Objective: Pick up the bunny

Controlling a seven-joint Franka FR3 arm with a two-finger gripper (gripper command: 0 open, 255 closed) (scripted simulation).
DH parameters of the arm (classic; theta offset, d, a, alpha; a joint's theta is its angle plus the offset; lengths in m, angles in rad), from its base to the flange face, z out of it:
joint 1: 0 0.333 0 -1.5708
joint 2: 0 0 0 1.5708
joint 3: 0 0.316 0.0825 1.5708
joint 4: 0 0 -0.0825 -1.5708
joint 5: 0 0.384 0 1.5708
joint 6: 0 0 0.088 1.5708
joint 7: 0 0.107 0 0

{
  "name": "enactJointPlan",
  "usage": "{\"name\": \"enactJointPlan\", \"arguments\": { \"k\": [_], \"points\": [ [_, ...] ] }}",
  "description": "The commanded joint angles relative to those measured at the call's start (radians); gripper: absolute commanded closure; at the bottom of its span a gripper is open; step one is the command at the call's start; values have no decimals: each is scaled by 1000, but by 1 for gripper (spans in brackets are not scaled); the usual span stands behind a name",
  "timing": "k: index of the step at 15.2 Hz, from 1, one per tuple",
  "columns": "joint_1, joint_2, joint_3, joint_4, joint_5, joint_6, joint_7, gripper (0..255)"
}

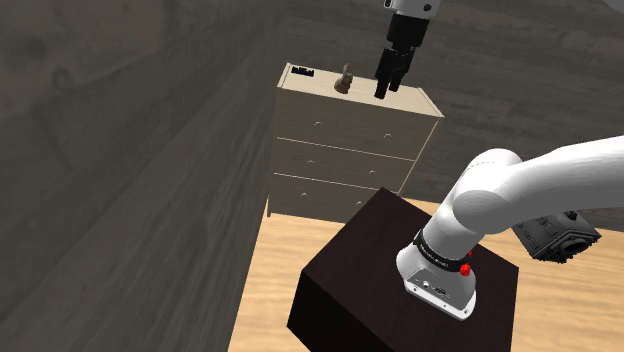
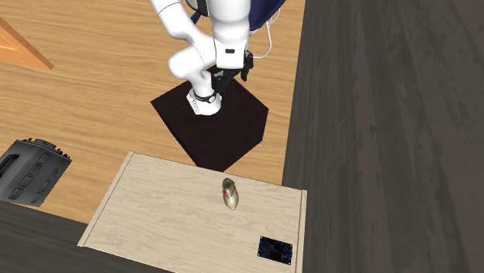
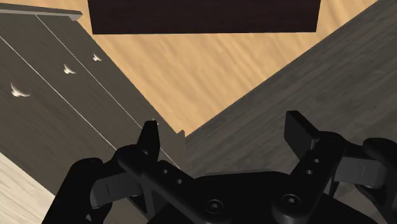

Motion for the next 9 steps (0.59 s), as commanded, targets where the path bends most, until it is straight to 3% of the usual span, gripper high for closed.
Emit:
{"name": "enactJointPlan", "arguments": {
  "k": [1, 9],
  "points": [
    [0, 0, 0, 0, 0, 0, 0, 0],
    [-49, 229, -66, 105, -32, 203, 11, 0]
  ]
}}
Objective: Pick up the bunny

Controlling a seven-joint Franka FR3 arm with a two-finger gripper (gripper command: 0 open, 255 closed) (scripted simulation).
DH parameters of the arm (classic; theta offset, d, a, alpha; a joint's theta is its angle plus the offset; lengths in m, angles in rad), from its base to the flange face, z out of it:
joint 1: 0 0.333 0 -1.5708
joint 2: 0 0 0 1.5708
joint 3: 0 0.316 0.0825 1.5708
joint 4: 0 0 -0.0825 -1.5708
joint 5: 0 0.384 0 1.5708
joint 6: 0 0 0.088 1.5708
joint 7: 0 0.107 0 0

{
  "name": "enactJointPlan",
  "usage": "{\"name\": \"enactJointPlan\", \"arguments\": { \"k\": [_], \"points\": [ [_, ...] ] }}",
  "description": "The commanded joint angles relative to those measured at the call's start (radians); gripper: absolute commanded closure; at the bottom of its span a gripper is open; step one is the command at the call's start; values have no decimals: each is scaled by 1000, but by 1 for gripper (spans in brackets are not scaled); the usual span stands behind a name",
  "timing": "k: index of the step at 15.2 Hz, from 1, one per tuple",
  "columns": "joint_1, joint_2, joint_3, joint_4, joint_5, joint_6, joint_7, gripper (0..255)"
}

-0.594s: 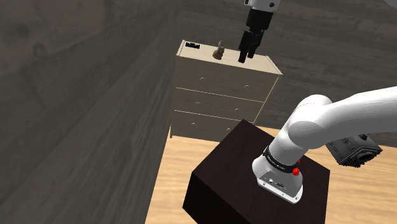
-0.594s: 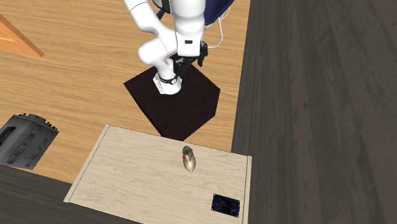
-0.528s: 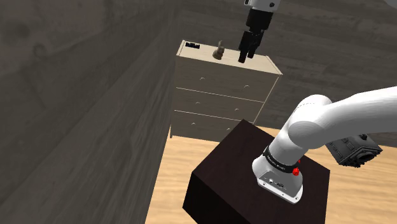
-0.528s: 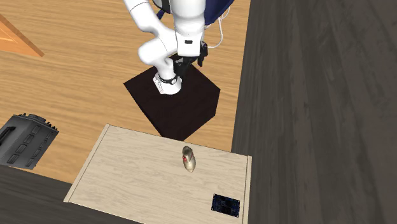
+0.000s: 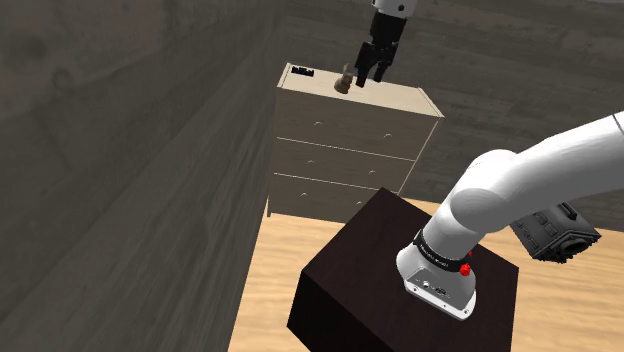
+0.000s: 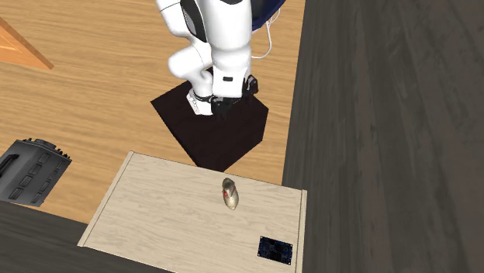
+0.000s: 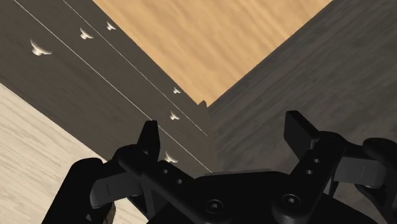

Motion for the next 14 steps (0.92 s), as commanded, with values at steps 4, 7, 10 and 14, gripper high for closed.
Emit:
{"name": "enactJointPlan", "arguments": {
  "k": [4, 7, 10, 14],
  "points": [
    [-25, 144, -42, 86, -5, 108, 7, 0],
    [-38, 232, -68, 152, 0, 159, 8, 0],
    [-51, 320, -95, 226, 12, 202, 6, 0],
    [-69, 438, -131, 337, 39, 246, 0, 0]
  ]
}}
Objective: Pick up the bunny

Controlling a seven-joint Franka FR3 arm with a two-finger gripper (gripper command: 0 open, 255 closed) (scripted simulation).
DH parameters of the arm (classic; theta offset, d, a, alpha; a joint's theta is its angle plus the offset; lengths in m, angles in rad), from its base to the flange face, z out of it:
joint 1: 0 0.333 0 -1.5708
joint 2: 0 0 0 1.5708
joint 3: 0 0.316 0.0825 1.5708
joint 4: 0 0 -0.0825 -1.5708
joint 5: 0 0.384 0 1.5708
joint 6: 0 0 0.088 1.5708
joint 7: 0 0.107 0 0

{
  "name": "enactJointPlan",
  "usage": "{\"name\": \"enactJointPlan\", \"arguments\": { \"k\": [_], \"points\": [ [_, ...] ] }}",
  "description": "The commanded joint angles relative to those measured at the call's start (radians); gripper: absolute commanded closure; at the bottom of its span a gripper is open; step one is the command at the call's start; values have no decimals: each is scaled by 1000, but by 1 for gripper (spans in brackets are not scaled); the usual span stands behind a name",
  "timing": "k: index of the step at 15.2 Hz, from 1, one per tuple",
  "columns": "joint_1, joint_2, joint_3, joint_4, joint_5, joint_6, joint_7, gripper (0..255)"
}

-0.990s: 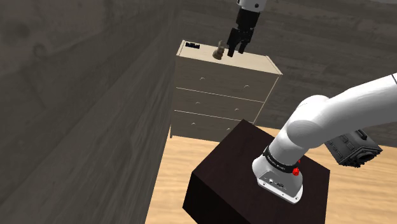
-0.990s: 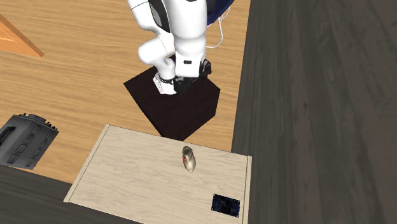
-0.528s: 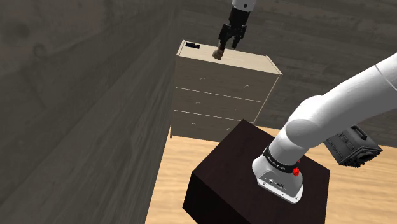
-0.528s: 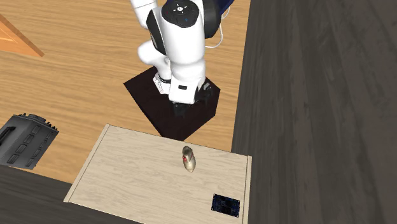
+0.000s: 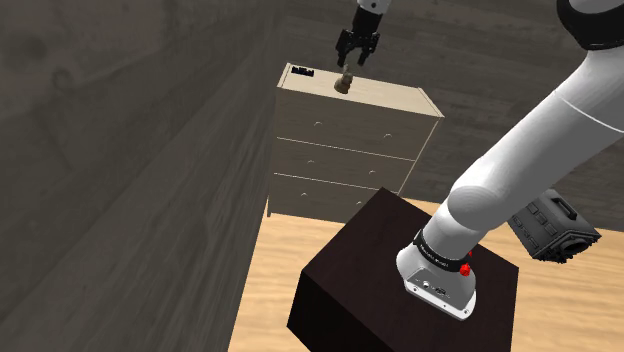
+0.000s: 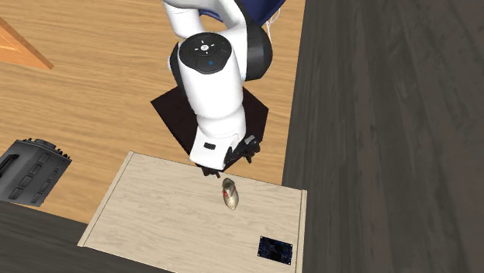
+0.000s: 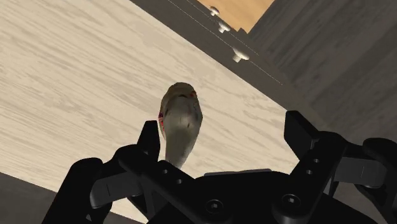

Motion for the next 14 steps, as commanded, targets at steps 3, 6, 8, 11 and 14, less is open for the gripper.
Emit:
{"name": "enactJointPlan", "arguments": {
  "k": [3, 6, 8, 11, 14],
  "points": [
    [-21, 115, -34, 115, 34, 34, -10, 0],
    [-22, 117, -35, 78, 35, 73, -12, 0],
    [-22, 120, -35, 54, 36, 100, -13, 0],
    [-22, 124, -36, 24, 38, 134, -15, 0],
    [-22, 124, -35, 23, 38, 134, -15, 255]
  ]
}}
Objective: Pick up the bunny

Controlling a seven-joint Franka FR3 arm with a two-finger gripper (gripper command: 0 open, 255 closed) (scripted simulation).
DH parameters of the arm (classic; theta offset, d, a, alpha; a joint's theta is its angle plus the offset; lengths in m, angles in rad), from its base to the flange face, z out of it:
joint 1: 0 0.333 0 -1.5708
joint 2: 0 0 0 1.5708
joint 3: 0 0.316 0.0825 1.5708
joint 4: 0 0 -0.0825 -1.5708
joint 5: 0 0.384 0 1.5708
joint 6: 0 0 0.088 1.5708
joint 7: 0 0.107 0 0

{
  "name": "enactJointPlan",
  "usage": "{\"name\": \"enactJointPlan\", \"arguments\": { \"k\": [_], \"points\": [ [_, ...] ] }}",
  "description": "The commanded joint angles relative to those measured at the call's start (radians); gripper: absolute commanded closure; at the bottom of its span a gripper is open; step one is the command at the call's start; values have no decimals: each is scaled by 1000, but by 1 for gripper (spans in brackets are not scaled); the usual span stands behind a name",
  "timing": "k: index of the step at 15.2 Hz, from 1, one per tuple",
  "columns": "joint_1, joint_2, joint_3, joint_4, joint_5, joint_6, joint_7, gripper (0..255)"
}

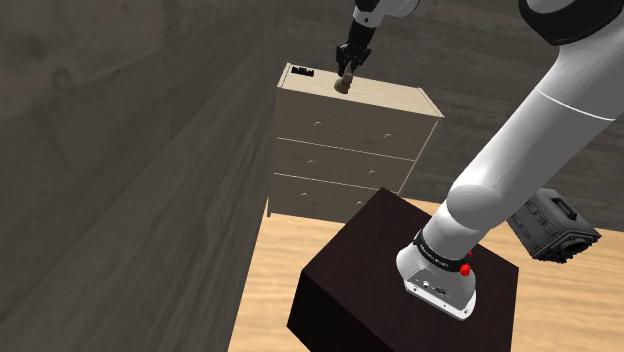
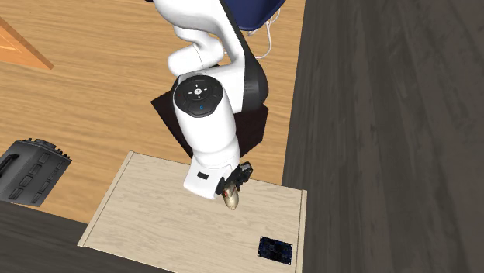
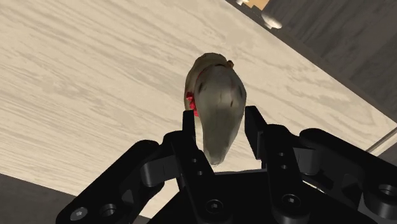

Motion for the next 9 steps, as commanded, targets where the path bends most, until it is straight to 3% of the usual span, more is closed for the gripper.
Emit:
{"name": "enactJointPlan", "arguments": {
  "k": [1, 9],
  "points": [
    [0, 0, 0, -2, 0, 2, 0, 255],
    [0, -1, 0, 11, -1, -12, 1, 255]
  ]
}}
